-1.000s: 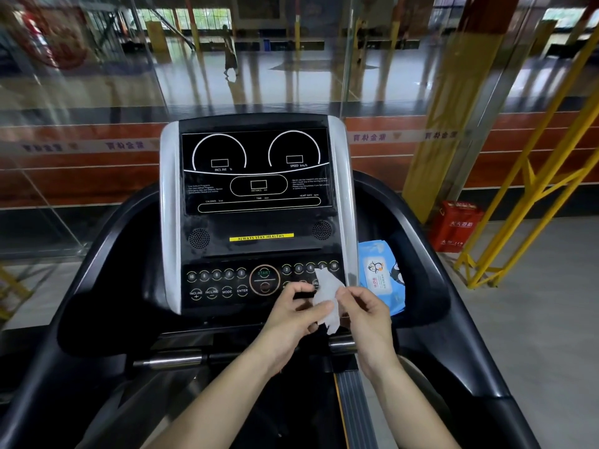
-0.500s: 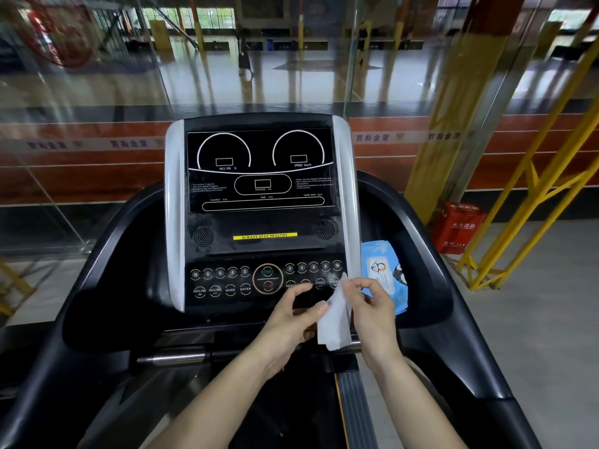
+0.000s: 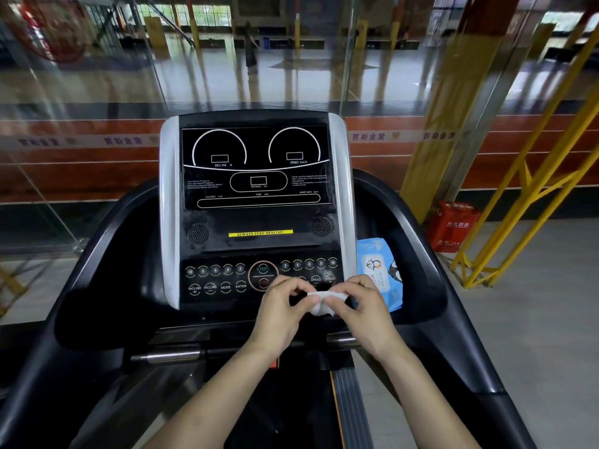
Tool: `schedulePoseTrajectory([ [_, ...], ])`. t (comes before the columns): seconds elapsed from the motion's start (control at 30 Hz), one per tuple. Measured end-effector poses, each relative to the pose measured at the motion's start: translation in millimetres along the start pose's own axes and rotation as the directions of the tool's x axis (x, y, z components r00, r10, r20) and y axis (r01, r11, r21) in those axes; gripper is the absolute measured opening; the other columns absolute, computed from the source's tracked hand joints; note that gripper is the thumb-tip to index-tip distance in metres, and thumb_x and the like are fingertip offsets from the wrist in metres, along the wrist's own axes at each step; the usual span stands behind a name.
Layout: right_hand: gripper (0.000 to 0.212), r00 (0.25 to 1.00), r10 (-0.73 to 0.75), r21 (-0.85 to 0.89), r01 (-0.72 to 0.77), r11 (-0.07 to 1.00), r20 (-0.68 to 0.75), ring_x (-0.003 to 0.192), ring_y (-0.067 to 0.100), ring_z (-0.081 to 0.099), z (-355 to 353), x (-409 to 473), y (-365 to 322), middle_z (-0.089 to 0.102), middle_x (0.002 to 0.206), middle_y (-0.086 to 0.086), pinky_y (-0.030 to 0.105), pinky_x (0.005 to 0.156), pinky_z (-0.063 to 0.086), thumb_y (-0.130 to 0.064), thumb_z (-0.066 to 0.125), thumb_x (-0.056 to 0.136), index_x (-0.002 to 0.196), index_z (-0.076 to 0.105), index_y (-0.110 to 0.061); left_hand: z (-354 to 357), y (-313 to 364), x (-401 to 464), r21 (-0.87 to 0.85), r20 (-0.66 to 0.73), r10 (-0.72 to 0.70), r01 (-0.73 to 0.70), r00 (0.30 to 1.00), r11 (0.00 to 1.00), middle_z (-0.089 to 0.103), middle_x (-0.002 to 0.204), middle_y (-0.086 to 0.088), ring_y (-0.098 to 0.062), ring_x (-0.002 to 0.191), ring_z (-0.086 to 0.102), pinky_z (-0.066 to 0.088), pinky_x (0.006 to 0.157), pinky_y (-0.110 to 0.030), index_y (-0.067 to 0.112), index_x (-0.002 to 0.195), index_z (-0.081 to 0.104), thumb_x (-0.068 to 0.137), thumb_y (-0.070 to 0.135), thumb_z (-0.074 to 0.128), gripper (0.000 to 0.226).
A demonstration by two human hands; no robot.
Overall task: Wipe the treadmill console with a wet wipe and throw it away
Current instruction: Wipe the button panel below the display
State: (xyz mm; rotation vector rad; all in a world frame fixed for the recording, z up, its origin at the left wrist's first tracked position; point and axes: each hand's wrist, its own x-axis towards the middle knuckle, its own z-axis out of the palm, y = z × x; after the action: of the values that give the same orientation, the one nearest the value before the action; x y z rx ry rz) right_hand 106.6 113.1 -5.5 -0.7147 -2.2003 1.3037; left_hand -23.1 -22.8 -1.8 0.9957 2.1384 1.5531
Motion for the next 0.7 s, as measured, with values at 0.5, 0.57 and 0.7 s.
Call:
schedulePoseTrajectory([
  [0.5, 0.059, 0.97, 0.197, 0.29, -0.149, 0.945, -0.142, 0.075, 0.023, 0.057, -4.5, 52.8, 14.7, 0.064, 0.095, 0.036, 0.044, 0.073, 0.05, -0.051, 0.075, 0.078, 0.091, 0.065, 0.005, 5.2, -10.8, 29.3, -0.033, 0.022, -0.072, 0.073, 0.997, 0.997, 0.073, 0.1, 0.006, -0.004, 0.096, 0.066, 0.046, 0.089, -0.015, 0.026, 0.102, 0.072, 0.092, 0.02, 0.077, 0.013],
  [0.57, 0.049, 0.956, 0.096, 0.16, -0.053, 0.986, -0.277, 0.066, 0.015, 0.05, -10.2, 72.3, 6.6, 0.059, 0.077, 0.03, 0.041, 0.063, 0.044, -0.045, 0.071, 0.086, 0.081, 0.061, 0.003, 0.8, -10.8, 31.8, 0.157, 0.021, 0.013, -0.016, 1.0, 0.987, 0.071, 0.109, 0.012, -0.003, 0.104, 0.064, 0.049, 0.094, -0.023, 0.026, 0.112, 0.071, 0.096, 0.026, 0.073, 0.016],
  [0.7, 0.014, 0.884, -0.272, -0.168, 0.223, 0.96, -0.38, 0.074, 0.002, 0.066, -10.6, 96.2, -1.5, 0.076, 0.087, -0.011, 0.015, 0.074, 0.05, -0.015, 0.067, 0.102, 0.104, 0.08, -0.019, -4.3, -4.7, 36.3, 0.48, 0.055, 0.193, -0.196, 0.98, 0.855, 0.066, 0.127, 0.013, -0.013, 0.121, 0.058, 0.047, 0.102, -0.038, 0.028, 0.124, 0.065, 0.101, 0.034, 0.063, 0.024],
])
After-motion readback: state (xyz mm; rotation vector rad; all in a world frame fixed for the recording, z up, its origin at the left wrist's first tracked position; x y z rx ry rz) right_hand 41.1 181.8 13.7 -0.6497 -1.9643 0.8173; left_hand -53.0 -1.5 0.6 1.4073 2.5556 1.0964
